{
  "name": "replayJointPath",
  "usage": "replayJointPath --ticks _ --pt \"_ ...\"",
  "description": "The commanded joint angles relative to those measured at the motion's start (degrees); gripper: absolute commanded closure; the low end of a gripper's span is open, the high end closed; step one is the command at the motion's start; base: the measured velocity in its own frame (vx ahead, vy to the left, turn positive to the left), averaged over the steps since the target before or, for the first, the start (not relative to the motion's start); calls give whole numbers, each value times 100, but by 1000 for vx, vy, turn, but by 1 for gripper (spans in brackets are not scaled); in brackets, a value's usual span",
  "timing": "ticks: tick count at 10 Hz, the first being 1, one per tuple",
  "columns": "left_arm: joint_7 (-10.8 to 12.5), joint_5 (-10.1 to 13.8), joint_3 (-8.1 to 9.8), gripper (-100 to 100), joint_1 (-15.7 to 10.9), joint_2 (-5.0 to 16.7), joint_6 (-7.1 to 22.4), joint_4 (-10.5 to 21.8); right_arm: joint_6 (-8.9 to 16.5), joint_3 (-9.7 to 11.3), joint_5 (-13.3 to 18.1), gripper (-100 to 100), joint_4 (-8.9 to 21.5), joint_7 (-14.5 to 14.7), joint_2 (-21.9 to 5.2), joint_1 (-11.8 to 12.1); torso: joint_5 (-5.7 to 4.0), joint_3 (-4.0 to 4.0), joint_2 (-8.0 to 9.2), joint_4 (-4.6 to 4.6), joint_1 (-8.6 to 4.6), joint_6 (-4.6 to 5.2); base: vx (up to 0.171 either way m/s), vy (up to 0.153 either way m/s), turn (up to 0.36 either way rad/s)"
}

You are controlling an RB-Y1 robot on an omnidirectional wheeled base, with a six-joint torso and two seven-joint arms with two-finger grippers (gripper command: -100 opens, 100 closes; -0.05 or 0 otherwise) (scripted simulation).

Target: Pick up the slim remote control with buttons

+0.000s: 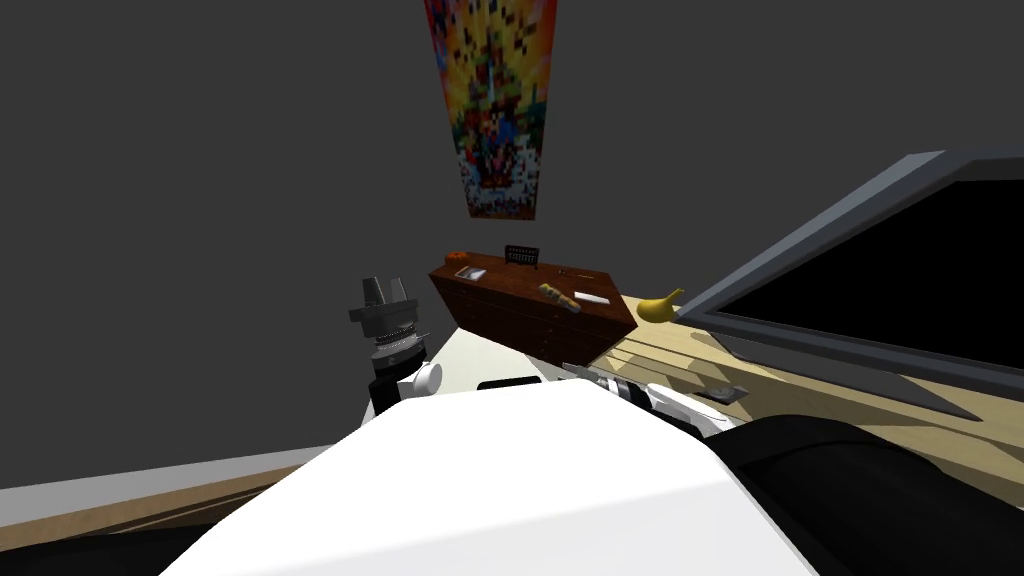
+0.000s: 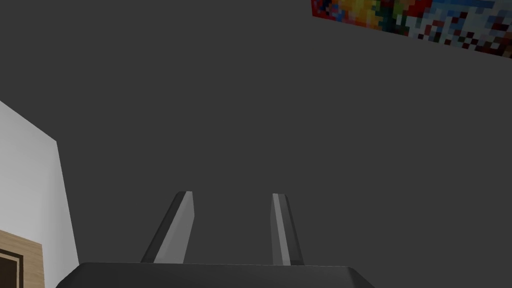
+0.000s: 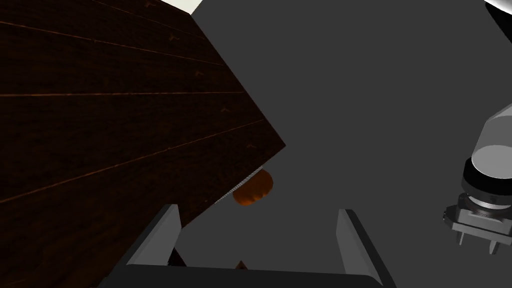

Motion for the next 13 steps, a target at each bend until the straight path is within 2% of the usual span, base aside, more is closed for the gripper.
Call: replayJointPath --ticks 1,2,3,4,5,7,8,9,10,11,12,13 --pt "0 0 0 0 0 0 0 0 -47 104 107 -100 237 24 -286 25 0 0 0 0 0 0 7 34 86" --pt "0 0 0 0 0 0 0 0 -47 104 107 -100 237 24 -446 25 0 -1 -2 -1 0 -2 3 45 36" --pt "0 0 0 0 0 0 0 0 -99 191 197 -100 479 33 -635 37 1 -1 -1 0 5 0 7 52 89" --pt "0 0 0 0 0 0 0 0 -99 191 197 -100 479 33 -822 37 1 -1 -3 -1 8 -2 5 26 56" --pt "0 0 0 0 0 0 0 0 -144 275 284 -100 726 38 -1001 48 0 -2 -3 -1 -1 -1 7 32 89" --pt "0 0 0 0 0 0 0 0 -144 275 284 -100 726 38 -1265 48 0 -1 -2 0 -1 -1 2 17 25" --pt "0 0 0 0 0 0 0 0 -183 355 366 -100 975 40 -1465 57 -2 0 0 0 -5 0 7 32 90" --pt "0 0 0 0 0 0 0 0 -183 355 366 -100 975 40 -1647 57 -1 -1 -3 0 0 -3 5 24 67" --pt "0 0 0 0 0 0 0 0 -214 431 444 -100 1223 40 -1826 66 0 -2 -3 -1 -2 -1 9 31 110" --pt "0 0 0 0 0 0 0 0 -214 431 444 -100 1223 40 -2017 66 0 -2 -4 -1 0 -2 5 19 57" --pt "0 0 0 0 0 0 0 0 -214 431 444 -100 1223 40 -2020 66 -1 -1 -2 0 -3 0 0 0 0" --pt "0 0 0 0 0 0 0 0 -238 503 518 -100 1467 38 -2238 72 -3 0 0 0 -9 1 9 18 105"
